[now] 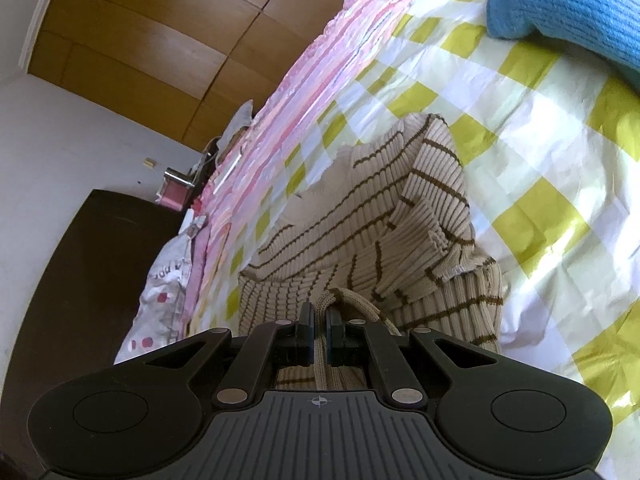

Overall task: Fold small clothes
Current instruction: 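Lift the hem with both grippers and fold it up toward the collar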

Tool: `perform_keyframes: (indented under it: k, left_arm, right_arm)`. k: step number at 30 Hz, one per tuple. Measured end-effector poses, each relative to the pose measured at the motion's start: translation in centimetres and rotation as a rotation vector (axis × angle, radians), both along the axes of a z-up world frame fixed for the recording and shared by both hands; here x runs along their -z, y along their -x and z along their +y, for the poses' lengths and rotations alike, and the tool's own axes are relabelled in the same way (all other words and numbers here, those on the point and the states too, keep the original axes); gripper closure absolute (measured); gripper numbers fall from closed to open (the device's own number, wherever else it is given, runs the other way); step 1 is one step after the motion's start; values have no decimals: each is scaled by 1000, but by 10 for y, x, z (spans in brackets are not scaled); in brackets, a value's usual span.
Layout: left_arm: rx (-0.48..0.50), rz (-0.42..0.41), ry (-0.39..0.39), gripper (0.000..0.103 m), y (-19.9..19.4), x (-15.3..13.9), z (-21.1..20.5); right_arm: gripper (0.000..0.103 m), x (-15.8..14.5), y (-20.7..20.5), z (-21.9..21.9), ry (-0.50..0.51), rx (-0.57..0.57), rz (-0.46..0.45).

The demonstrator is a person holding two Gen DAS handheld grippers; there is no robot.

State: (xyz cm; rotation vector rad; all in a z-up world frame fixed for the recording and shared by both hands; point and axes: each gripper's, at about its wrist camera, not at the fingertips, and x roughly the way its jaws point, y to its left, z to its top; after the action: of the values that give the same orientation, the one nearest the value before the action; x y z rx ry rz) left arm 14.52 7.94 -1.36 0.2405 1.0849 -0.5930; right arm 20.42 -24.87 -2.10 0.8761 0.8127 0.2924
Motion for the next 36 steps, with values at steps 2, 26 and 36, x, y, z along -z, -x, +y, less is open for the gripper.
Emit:
perform_keyframes:
  k: [2, 26, 36]
  left_arm:
    - [-17, -23, 4, 89, 2, -6, 2]
    - [-513, -284, 323, 90, -157, -27, 51]
    - [-577, -256, 288, 90, -166, -1, 56]
  right_arm:
    - [98, -1, 0, -2, -6, -1, -4]
    - [98, -10, -85, -39, -43, 257, -91]
    - [90, 20, -115, -36, 62, 218, -9]
